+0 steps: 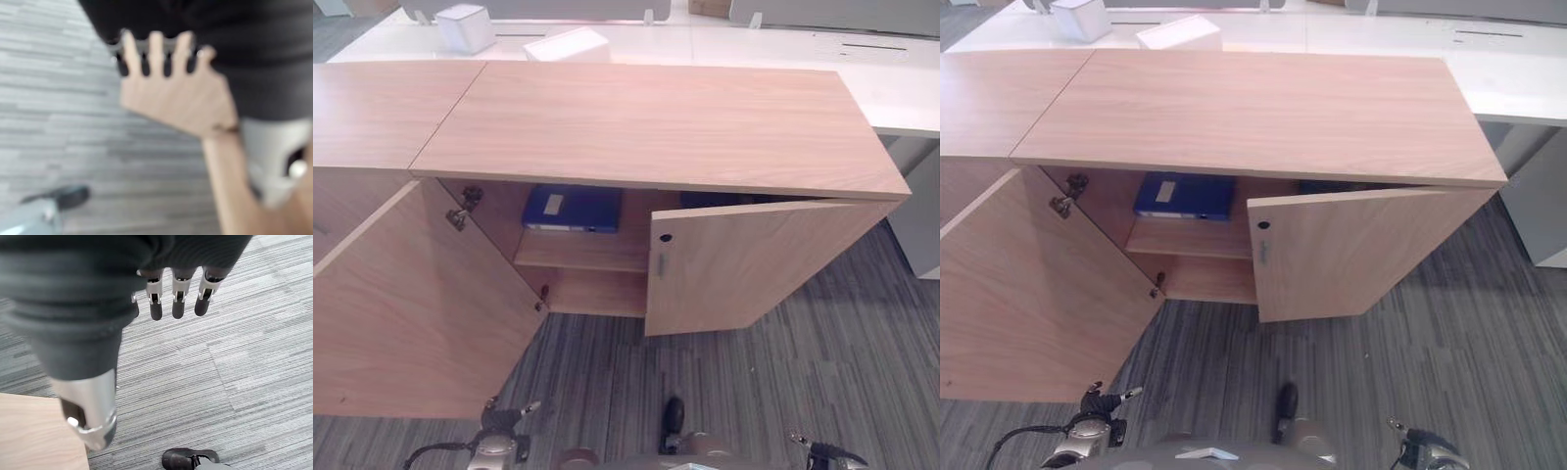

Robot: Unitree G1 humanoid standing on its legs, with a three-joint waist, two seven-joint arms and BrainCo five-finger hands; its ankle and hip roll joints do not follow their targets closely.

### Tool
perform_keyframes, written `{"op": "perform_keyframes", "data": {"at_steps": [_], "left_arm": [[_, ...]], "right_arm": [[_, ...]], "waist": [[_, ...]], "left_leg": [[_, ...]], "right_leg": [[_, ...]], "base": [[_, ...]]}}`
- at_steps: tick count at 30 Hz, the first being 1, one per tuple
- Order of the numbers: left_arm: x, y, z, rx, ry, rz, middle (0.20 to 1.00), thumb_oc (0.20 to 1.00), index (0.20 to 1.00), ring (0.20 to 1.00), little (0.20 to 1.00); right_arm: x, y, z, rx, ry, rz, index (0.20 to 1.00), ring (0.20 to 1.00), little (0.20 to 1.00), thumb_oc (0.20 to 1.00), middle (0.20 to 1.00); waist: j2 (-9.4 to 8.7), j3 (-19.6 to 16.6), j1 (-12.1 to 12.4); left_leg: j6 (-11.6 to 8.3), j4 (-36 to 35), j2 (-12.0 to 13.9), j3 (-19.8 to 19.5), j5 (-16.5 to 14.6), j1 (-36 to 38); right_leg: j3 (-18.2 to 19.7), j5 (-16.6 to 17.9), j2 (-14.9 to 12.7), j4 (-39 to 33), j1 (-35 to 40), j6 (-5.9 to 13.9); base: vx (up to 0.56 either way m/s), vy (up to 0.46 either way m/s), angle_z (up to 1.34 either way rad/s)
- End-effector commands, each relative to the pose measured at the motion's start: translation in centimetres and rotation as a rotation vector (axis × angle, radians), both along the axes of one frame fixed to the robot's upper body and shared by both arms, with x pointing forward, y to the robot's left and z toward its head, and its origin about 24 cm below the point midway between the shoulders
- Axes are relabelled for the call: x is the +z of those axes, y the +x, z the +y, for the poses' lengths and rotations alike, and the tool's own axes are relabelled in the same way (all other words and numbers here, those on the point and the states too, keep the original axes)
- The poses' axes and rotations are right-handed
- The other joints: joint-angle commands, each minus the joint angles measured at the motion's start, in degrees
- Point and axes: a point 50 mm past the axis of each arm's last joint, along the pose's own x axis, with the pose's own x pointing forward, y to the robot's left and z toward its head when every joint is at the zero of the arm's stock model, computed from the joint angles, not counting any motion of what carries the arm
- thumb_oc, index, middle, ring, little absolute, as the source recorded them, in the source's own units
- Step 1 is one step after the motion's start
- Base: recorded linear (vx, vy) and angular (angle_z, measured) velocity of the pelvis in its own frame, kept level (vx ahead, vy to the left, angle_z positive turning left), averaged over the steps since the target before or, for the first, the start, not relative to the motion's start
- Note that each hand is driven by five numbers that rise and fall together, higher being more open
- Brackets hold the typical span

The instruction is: Put the empty folder in the office cabinet

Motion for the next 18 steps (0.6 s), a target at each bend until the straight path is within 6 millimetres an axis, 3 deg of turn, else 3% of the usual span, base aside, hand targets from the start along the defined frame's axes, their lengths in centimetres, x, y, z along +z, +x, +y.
{"op": "perform_keyframes", "data": {"at_steps": [1, 2, 3, 6, 7, 9, 11, 12, 13, 15, 16, 18], "left_arm": [[1.8, 1.4, 2.1, -0.051, 0.083, -0.105, 1.0, 1.0, 1.0, 1.0, 1.0], [1.8, 1.4, 2.1, -0.051, 0.083, -0.104, 1.0, 1.0, 1.0, 1.0, 1.0], [2.8, 2.2, 2.3, -0.082, 0.094, -0.162, 1.0, 1.0, 1.0, 1.0, 1.0], [3.3, 2.5, 2.6, -0.08, 0.104, -0.19, 1.0, 1.0, 1.0, 1.0, 1.0], [4.1, 2.8, 3.7, -0.064, 0.136, -0.22, 1.0, 1.0, 1.0, 1.0, 1.0], [4.7, 2.9, 4.5, -0.055, 0.164, -0.242, 1.0, 1.0, 1.0, 1.0, 1.0], [5.4, 3.3, 5.1, -0.055, 0.188, -0.266, 1.0, 1.0, 1.0, 1.0, 1.0], [5.8, 3.5, 5.5, -0.057, 0.205, -0.279, 1.0, 1.0, 1.0, 1.0, 1.0], [6.3, 3.8, 6.1, -0.067, 0.235, -0.286, 1.0, 1.0, 1.0, 1.0, 1.0], [6.6, 3.8, 6.4, -0.074, 0.255, -0.288, 1.0, 1.0, 1.0, 1.0, 1.0], [7.0, 3.9, 6.6, -0.094, 0.28, -0.302, 1.0, 1.0, 1.0, 1.0, 1.0], [7.2, 3.8, 6.5, -0.112, 0.285, -0.304, 1.0, 1.0, 1.0, 1.0, 1.0]], "right_arm": [[-0.1, -1.8, -0.5, -0.038, -0.019, 0.075, 1.0, 1.0, 1.0, 1.0, 1.0], [-0.1, -1.9, -0.5, -0.039, -0.019, 0.076, 1.0, 1.0, 1.0, 1.0, 1.0], [-0.1, -2.1, -0.4, -0.061, -0.019, 0.082, 1.0, 1.0, 1.0, 1.0, 1.0], [-0.2, -2.0, -0.3, -0.075, -0.017, 0.074, 1.0, 1.0, 1.0, 1.0, 1.0], [-0.3, -1.5, 0.3, -0.073, 0.004, 0.065, 1.0, 1.0, 1.0, 1.0, 1.0], [-0.4, -0.8, 0.9, -0.046, 0.02, 0.048, 1.0, 1.0, 1.0, 1.0, 1.0], [-0.4, -0.2, 1.2, -0.043, 0.024, 0.031, 1.0, 1.0, 1.0, 1.0, 1.0], [-0.5, 0.2, 1.6, -0.038, 0.033, 0.019, 1.0, 1.0, 1.0, 1.0, 1.0], [-0.6, 0.5, 2.2, -0.041, 0.047, 0.006, 1.0, 1.0, 1.0, 1.0, 1.0], [-0.7, 0.7, 2.7, -0.044, 0.059, -0.007, 1.0, 1.0, 1.0, 1.0, 1.0], [-0.8, 1.0, 3.0, -0.058, 0.061, -0.028, 1.0, 1.0, 1.0, 1.0, 1.0], [-0.8, 0.8, 3.0, -0.065, 0.056, -0.031, 1.0, 1.0, 1.0, 1.0, 1.0]], "waist": [[0.92, -3.56, 0.01], [0.92, -3.59, 0.05], [1.6, -2.82, 0.39], [1.38, -2.46, 0.59], [0.7, -1.56, 1.21], [0.3, -0.55, 1.85], [0.44, 0.39, 2.05], [0.66, 0.98, 2.41], [1.19, 1.18, 3.15], [1.3, 0.62, 3.62], [0.49, -0.67, 4.47], [-0.27, -1.49, 4.76]], "left_leg": [[1.48, -6.1, -0.54, 0.43, -1.72, 3.04], [1.51, -6.22, -0.56, 0.48, -1.67, 3.12], [2.66, -9.44, -3.18, 0.3, -2.71, 3.27], [3.23, -9.51, -4.25, 0.06, -3.04, 2.84], [4.29, -9.51, -6.44, 0.1, -3.72, 1.82], [4.9, -9.51, -7.69, 0.7, -3.93, 1.27], [5.33, -9.51, -7.96, 1.09, -3.52, 0.82], [5.77, -9.51, -7.93, 1.45, -2.89, 0.13], [6.77, -9.51, -8.23, 1.12, -1.78, -1.37], [7.62, -9.51, -8.6, 0.2, -0.98, -2.37], [7.65, -9.51, -9.39, 0.0, -1.04, -3.06], [7.65, -9.51, -9.93, -0.07, -1.36, -3.08]], "right_leg": [[6.33, -4.27, -3.7, 4.1, -2.97, 7.54], [6.37, -4.24, -3.7, 4.07, -2.97, 7.57], [6.24, -1.37, -5.63, 3.7, -4.44, 9.18], [6.69, -0.07, -6.46, 3.31, -5.14, 9.99], [7.1, 2.44, -8.13, 2.36, -6.38, 11.65], [6.87, 3.71, -9.56, 2.25, -7.18, 12.74], [6.74, 3.37, -10.07, 3.6, -8.06, 13.16], [7.14, 1.62, -10.22, 6.09, -8.42, 12.95], [9.7, -1.77, -9.86, 11.24, -6.6, 11.83], [13.13, -3.84, -8.63, 17.65, -5.84, 11.18], [13.84, -6.28, -7.64, 13.75, -1.87, 10.6], [13.32, -7.09, -7.16, 10.58, -0.03, 10.33]], "base": [[-0.07, 0.186, 0.35], [-0.25, 0.508, 0.24], [-0.18, 0.327, 0.12], [-0.17, 0.286, 0.17], [-0.2, 0.281, 0.08], [-0.24, 0.276, 0.0], [-0.18, 0.125, -0.03], [-0.21, 0.131, -0.1], [-0.25, 0.164, -0.16], [-0.13, 0.091, -0.14], [-0.04, 0.006, 0.08], [0.03, -0.039, 0.15]]}}
